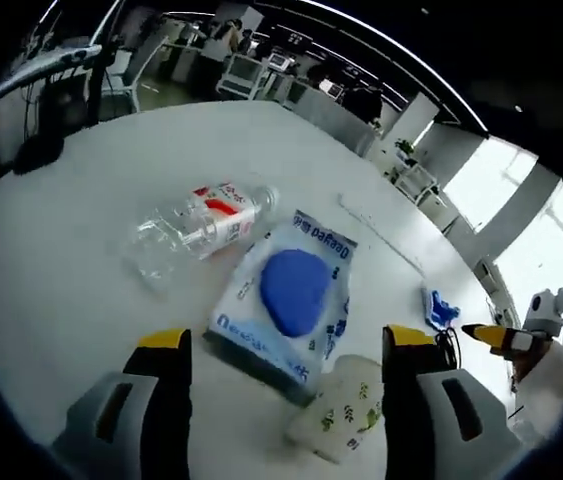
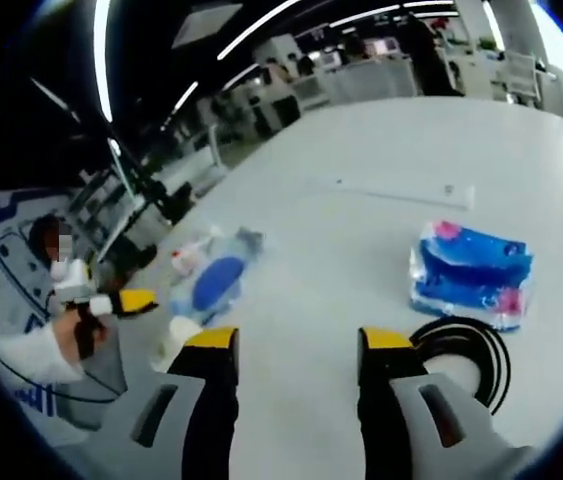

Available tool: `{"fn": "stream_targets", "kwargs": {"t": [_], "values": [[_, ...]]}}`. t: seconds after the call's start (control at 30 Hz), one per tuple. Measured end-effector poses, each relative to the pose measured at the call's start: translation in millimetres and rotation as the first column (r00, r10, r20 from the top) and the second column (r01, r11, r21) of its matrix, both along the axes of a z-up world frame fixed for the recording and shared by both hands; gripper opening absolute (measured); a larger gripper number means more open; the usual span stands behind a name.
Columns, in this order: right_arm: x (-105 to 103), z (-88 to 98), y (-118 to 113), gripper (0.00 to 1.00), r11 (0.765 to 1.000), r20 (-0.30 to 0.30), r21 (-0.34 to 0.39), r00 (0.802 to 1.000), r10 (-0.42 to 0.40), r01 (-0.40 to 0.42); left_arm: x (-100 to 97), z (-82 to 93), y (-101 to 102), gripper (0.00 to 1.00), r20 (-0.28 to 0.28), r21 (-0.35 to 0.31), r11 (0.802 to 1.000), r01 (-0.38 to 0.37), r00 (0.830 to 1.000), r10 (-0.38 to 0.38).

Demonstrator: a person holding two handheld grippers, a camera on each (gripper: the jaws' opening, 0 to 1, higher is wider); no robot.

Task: Arrange the tabletop items into an orderly group along one side of the table until the central work area is clear of visible clutter.

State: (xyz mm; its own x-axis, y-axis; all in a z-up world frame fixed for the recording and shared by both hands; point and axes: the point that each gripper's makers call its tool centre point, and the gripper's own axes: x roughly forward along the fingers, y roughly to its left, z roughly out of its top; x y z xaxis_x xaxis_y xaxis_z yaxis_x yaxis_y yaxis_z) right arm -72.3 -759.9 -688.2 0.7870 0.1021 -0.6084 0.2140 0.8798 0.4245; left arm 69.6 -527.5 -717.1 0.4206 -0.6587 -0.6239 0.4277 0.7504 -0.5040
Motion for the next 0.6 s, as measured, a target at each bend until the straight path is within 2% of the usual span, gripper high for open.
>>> {"fn": "stream_targets", "kwargs": {"t": [0.1, 0.43, 0.6], "values": [[3.0, -1.6, 10.1, 0.45, 1.0, 0.0, 0.01, 1.0, 0.018, -0.018, -2.3, -7.4, 6.3, 0.77, -0.037, -0.014, 1.0, -0.024, 0.999, 0.023], [16.3, -3.9, 50.0, 0.44, 0.994, 0.017, 0.061, 0.996, 0.09, -0.091, -1.3, -8.9, 6.6, 0.75, -0.045, -0.023, 0.999, -0.046, 0.998, 0.045], [35.5, 6.0, 84.2, 0.44, 0.975, 0.072, 0.09, 0.977, 0.199, -0.205, -5.2, -10.8, 4.6, 0.76, -0.05, -0.031, 0.999, -0.044, 0.998, 0.042]]}}
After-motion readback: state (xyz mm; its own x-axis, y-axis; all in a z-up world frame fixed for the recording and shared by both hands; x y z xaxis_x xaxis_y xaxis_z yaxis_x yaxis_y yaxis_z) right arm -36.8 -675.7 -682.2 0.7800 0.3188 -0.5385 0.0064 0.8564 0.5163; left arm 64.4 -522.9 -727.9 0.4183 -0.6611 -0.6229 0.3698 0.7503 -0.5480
